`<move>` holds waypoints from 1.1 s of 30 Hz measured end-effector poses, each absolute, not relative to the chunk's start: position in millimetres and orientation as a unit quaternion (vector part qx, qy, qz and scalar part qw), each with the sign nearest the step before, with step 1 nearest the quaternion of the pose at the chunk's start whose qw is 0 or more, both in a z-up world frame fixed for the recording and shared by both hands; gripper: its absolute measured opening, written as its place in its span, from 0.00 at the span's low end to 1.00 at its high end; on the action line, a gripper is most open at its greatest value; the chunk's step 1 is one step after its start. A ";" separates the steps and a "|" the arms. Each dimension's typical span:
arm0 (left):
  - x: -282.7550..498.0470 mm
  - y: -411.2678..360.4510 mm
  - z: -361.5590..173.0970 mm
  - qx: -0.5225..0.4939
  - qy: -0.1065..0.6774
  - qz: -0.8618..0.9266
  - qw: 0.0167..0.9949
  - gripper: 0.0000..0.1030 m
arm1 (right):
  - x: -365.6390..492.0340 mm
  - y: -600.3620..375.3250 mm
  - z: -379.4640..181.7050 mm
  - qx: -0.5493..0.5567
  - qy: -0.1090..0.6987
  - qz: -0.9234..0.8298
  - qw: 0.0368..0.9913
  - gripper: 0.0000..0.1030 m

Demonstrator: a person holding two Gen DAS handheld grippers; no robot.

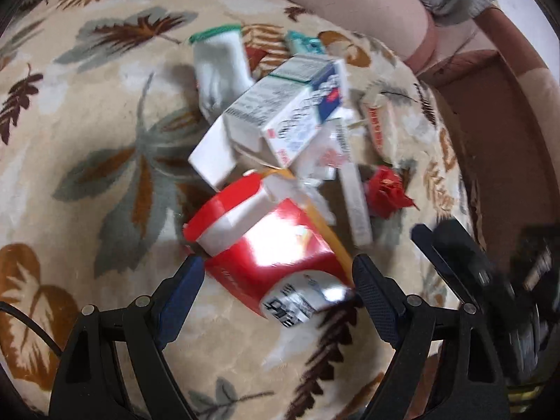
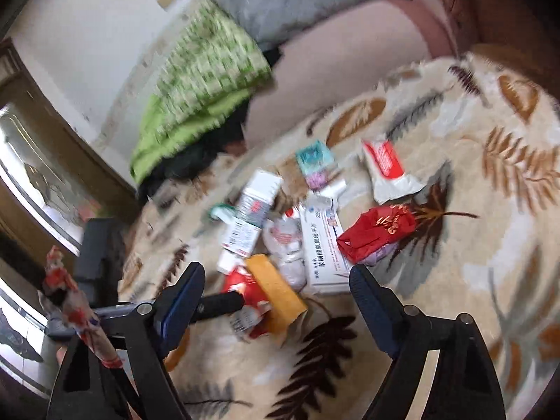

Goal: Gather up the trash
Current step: 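Grasp the red-white wrapper with the left tool while the right tool grasps the white medicine box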

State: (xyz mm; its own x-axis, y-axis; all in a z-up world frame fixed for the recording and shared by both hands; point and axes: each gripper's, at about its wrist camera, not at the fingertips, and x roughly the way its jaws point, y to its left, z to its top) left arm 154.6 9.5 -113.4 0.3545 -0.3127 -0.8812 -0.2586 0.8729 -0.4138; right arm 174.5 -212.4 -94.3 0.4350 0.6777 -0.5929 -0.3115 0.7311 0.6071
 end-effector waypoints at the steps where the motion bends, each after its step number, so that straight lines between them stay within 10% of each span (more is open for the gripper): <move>1: 157.1 12.4 -117.7 -0.255 0.569 -0.017 0.781 0.83 | 183.3 -210.8 -103.2 0.213 0.451 0.297 0.814 0.86; 8: 157.6 33.4 -134.4 -0.344 0.581 -0.038 0.736 0.83 | 220.4 -202.4 -159.1 0.264 0.528 0.280 0.757 0.81; 13: 149.8 41.4 -130.0 -0.369 0.572 -0.042 0.731 0.75 | 223.8 -210.3 -167.4 0.299 0.531 0.263 0.748 0.58; 21: 132.3 45.3 -112.4 -0.359 0.552 -0.044 0.751 0.60 | 201.1 -216.6 -156.2 0.314 0.515 0.280 0.747 0.58; 33: 69.4 56.5 -93.1 -0.358 0.515 -0.057 0.777 0.13 | 110.8 -226.7 -110.8 0.303 0.466 0.276 0.784 0.58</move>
